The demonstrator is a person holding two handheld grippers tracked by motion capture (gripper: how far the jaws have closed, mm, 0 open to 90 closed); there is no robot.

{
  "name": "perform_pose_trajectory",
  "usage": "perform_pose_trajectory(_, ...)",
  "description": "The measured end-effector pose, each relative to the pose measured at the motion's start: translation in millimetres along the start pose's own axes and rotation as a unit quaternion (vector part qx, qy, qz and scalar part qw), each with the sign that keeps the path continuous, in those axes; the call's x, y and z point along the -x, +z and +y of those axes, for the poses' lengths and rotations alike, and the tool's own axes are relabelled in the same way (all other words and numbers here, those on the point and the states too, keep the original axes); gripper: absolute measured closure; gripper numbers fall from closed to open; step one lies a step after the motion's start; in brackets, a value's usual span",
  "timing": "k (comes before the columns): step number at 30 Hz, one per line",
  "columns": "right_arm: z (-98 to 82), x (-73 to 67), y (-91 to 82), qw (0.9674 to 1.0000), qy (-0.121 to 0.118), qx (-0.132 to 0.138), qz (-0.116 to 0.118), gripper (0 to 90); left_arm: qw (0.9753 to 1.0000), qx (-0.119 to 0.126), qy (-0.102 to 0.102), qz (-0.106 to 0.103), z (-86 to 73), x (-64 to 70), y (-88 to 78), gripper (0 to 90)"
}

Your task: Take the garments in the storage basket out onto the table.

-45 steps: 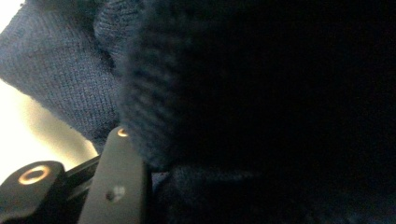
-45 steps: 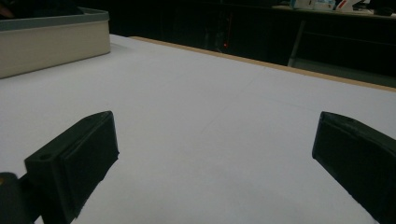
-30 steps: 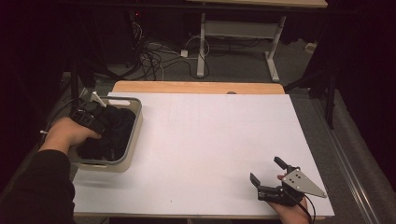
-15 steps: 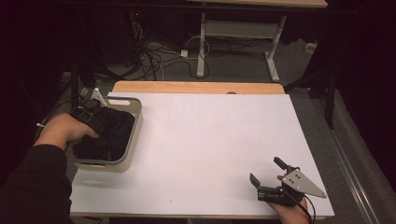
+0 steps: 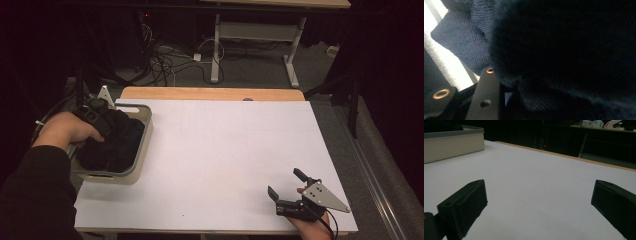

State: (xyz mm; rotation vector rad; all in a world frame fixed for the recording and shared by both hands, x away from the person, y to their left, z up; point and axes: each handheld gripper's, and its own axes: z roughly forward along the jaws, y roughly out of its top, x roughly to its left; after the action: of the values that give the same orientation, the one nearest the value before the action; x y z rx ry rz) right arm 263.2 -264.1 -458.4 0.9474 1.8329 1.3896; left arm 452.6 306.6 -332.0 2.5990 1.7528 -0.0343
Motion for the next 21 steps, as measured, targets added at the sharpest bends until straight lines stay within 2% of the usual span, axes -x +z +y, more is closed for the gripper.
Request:
perform_pose_trajectory(7,0.6,-1.0,-0.1,1.0000,0.000,0.001,0.002,1.0,0.9999,-0.010,-0.005,0.002,1.9,1.4,-13.2,54.8)
perform_pose_trajectory(11,0.6,-0.3,-0.6,1.0000,0.002,0.003,0.001,1.0,1.0000,-0.007,-0.005,0.001,1.7,2.1,-21.3,54.9)
perform_pose_trajectory(13,0.5,0.0,-1.0,1.0000,0.002,0.003,0.000,1.0,1.0000,-0.004,-0.003,-0.002,1.2,3.9,-30.4,54.8)
perform_pose_trajectory(21,1.4,-0.9,-1.4,1.0000,0.001,0.005,0.001,1.0,1.0000,0.003,0.002,0.003,-0.4,9.4,-50.7,54.9)
